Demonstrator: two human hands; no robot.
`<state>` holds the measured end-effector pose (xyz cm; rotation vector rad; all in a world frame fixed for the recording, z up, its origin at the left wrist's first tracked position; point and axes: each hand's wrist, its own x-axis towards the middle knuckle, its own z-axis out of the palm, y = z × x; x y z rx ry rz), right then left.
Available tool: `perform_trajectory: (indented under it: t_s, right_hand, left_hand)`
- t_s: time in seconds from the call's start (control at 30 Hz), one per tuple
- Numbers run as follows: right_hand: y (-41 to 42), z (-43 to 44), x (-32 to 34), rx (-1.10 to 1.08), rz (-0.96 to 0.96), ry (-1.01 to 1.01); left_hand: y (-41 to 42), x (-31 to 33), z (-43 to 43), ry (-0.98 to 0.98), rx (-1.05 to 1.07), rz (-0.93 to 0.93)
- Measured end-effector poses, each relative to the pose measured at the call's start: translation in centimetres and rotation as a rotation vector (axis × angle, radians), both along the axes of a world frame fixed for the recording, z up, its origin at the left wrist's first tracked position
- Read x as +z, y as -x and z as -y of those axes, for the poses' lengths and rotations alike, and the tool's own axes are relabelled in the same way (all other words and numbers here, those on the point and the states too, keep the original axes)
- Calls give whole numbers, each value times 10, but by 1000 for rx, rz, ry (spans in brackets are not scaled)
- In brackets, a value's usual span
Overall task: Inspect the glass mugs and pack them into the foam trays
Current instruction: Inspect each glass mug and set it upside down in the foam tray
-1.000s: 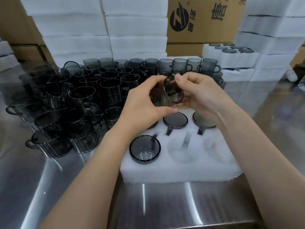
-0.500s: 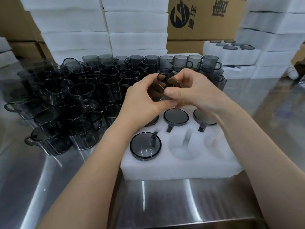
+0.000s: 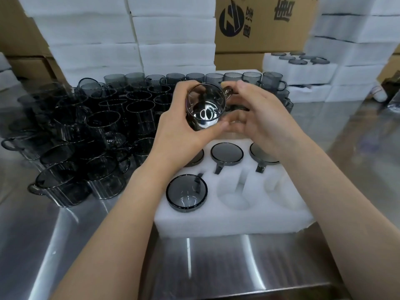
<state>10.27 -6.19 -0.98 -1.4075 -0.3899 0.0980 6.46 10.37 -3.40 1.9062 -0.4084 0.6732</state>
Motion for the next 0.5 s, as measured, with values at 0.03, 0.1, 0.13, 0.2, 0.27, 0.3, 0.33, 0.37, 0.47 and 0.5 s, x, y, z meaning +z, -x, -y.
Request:
perform_trajectory:
  t_s: [0.03, 0.1, 0.13, 0.2, 0.27, 0.3, 0.33, 0.37, 0.47, 0.5]
  right_hand:
    - [0, 1, 0, 33, 19, 24]
    - [1, 1, -1, 56, 76, 89]
    - [1, 1, -1, 52, 89, 104]
    - [1, 1, -2, 47, 93, 103]
    - [0, 1, -3, 35, 93, 129]
    - [-1, 1, -4, 31, 91, 147]
    - [-1, 1, -4, 30, 85, 153]
    - [-2, 1, -4, 33, 77, 146]
    - [-2, 2, -4, 58, 64, 104]
    - [-2, 2, -3, 68, 59, 92]
  left_hand:
    - [0, 0, -1, 20, -28, -14]
    - [-1, -3, -2, 23, -97, -47]
    - [-1, -4, -3, 2, -111, -45]
    - [-2, -4, -3, -32, -95, -27]
    - [-2, -3, -3, -40, -44, -10]
    - [-2, -2, -3, -46, -21, -12]
    - [-1, -1, -3, -50, -9, -23]
    - [-1, 0, -3, -46, -8, -40]
    - [-1, 2, -2, 16, -43, -96]
    - [-1, 3, -2, 40, -56, -108]
